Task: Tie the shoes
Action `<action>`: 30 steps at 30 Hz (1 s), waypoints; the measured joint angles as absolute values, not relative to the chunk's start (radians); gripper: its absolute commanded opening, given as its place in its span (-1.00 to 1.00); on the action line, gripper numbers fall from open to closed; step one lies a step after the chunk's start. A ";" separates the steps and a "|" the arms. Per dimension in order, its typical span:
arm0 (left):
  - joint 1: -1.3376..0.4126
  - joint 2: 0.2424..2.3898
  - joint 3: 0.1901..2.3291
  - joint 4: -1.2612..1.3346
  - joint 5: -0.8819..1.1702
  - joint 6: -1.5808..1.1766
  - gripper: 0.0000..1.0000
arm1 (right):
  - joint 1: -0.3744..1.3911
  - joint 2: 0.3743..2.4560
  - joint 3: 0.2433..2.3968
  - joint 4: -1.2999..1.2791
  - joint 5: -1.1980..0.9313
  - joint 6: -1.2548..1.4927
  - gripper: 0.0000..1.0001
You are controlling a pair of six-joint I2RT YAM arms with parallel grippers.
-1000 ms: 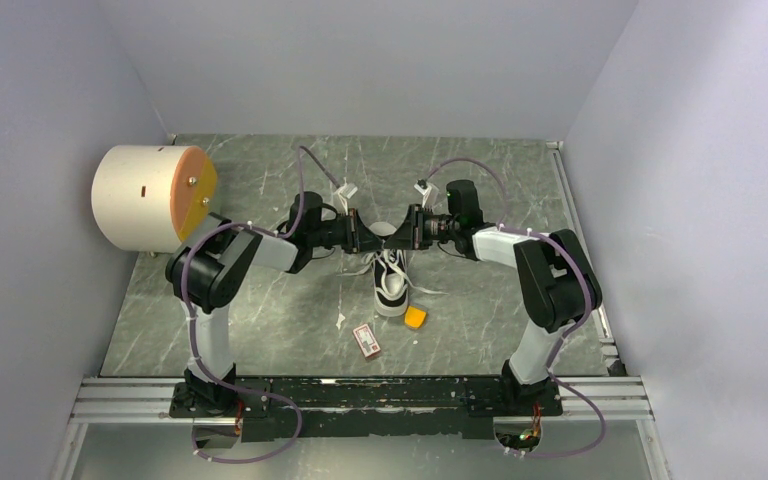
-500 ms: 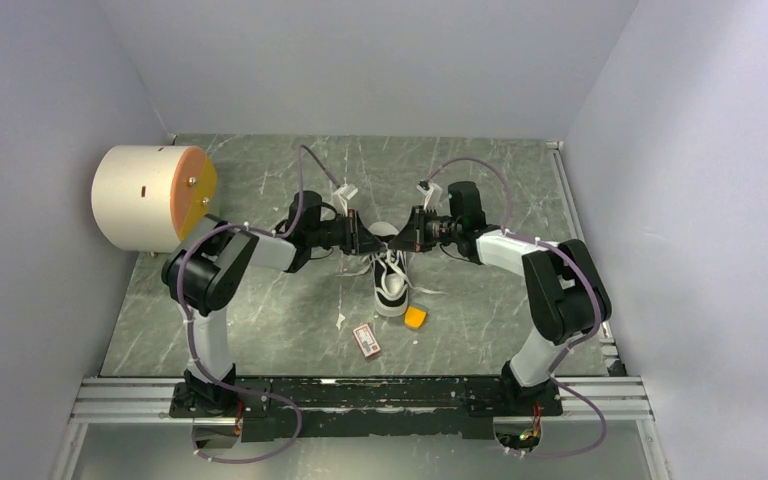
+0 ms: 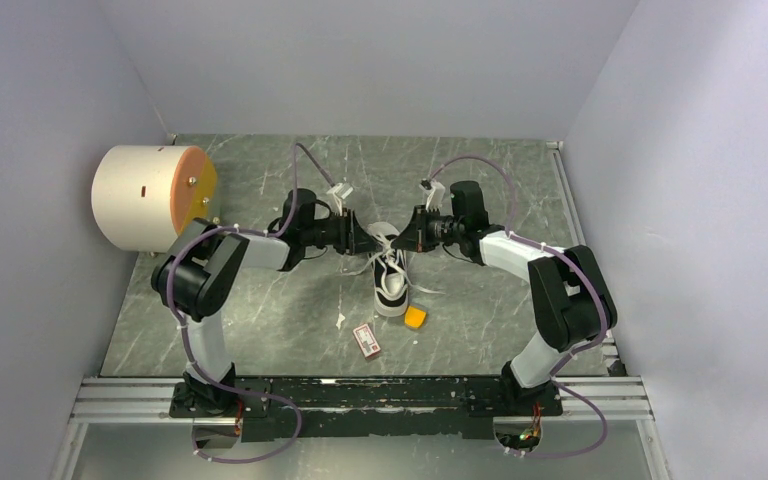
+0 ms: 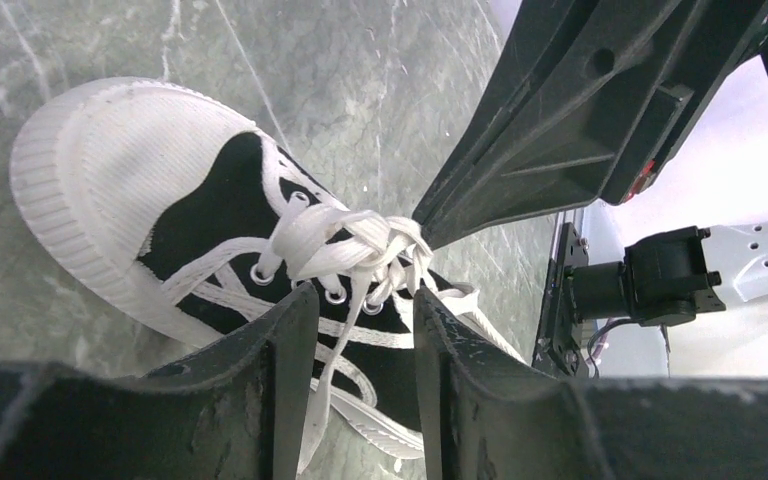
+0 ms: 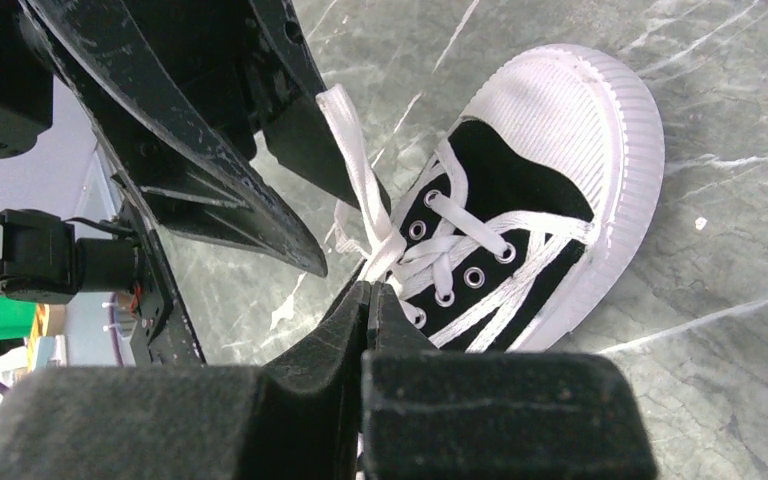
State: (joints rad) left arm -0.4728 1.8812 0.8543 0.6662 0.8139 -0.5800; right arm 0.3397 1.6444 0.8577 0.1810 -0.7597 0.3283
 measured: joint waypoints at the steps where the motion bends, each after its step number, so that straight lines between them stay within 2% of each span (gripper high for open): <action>1: -0.469 1.881 0.854 0.665 0.813 -0.581 -0.03 | 0.340 1.644 0.858 0.177 -0.760 0.326 -1.00; 10: -0.444 1.905 0.911 0.689 0.786 -0.636 0.08 | 0.340 1.644 0.858 0.171 -0.765 0.324 -1.00; 14: -0.444 1.951 0.956 0.715 0.785 -0.670 -0.10 | 0.340 1.645 0.858 0.171 -0.769 0.324 -1.00; 18: -0.444 1.979 0.976 0.698 0.780 -0.666 -0.71 | 0.340 1.645 0.858 0.168 -0.770 0.324 -1.00; 20: -0.444 1.980 0.977 0.681 0.776 -0.659 -0.89 | 0.340 1.645 0.859 0.156 -0.769 0.324 -1.00; 30: -0.443 1.858 0.915 0.571 0.754 -0.582 -0.90 | 0.369 1.594 0.929 -0.107 -0.613 0.311 -1.00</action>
